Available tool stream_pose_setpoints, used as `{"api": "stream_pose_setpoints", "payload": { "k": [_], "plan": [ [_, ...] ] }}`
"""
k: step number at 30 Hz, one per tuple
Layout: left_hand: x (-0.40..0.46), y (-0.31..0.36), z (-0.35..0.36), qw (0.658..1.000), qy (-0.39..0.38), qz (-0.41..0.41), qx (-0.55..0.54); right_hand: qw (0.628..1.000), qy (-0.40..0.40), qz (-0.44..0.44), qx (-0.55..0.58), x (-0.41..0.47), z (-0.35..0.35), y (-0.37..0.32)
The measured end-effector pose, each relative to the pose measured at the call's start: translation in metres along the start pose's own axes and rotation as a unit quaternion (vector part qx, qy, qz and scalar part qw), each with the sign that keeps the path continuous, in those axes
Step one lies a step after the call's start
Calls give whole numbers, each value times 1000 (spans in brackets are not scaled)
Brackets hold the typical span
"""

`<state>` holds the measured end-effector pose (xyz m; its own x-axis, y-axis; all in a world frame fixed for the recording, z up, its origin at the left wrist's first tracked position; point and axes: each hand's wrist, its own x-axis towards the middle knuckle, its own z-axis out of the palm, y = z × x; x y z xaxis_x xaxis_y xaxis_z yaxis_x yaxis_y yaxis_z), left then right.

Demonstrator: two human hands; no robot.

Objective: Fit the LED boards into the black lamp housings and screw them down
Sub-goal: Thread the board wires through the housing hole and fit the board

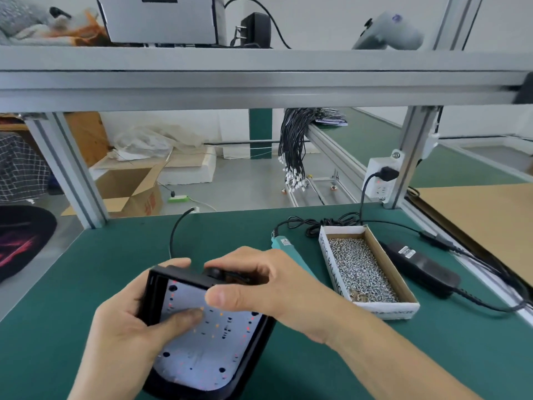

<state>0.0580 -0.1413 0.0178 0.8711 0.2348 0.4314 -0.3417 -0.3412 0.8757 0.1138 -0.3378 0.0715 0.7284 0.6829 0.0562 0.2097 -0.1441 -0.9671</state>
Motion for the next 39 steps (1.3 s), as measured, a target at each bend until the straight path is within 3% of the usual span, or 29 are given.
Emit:
{"api": "stream_pose_setpoints", "payload": {
  "k": [5, 12, 16, 23, 26, 30, 35, 39],
  "plan": [
    [5, 0, -6, 998, -26, 17, 62, 993, 10, -46, -109, 2, 8, -8],
    [14, -8, -13, 998, -50, -37, -31, 984, 20, -52, -169, 14, 11, -15],
    [10, 8, -4, 984, -87, -57, -141, 964, 37, -78, -252, 15, 11, -9],
    [4, 24, 0, 985, -86, -79, -130, 942, 60, -129, -303, 10, 9, -8],
    [2, 22, -3, 983, -92, -81, -140, 960, 42, -88, -264, 1, 4, -8],
    [-6, 20, -13, 984, -66, -60, -157, 959, 133, -121, -220, -33, -7, -3],
    [-10, 16, -16, 978, -68, -59, -190, 988, 76, -55, -120, -46, 8, 18],
    [-14, 13, -16, 972, -81, -41, -215, 993, 23, -106, -44, -28, 34, 18]
  ]
}}
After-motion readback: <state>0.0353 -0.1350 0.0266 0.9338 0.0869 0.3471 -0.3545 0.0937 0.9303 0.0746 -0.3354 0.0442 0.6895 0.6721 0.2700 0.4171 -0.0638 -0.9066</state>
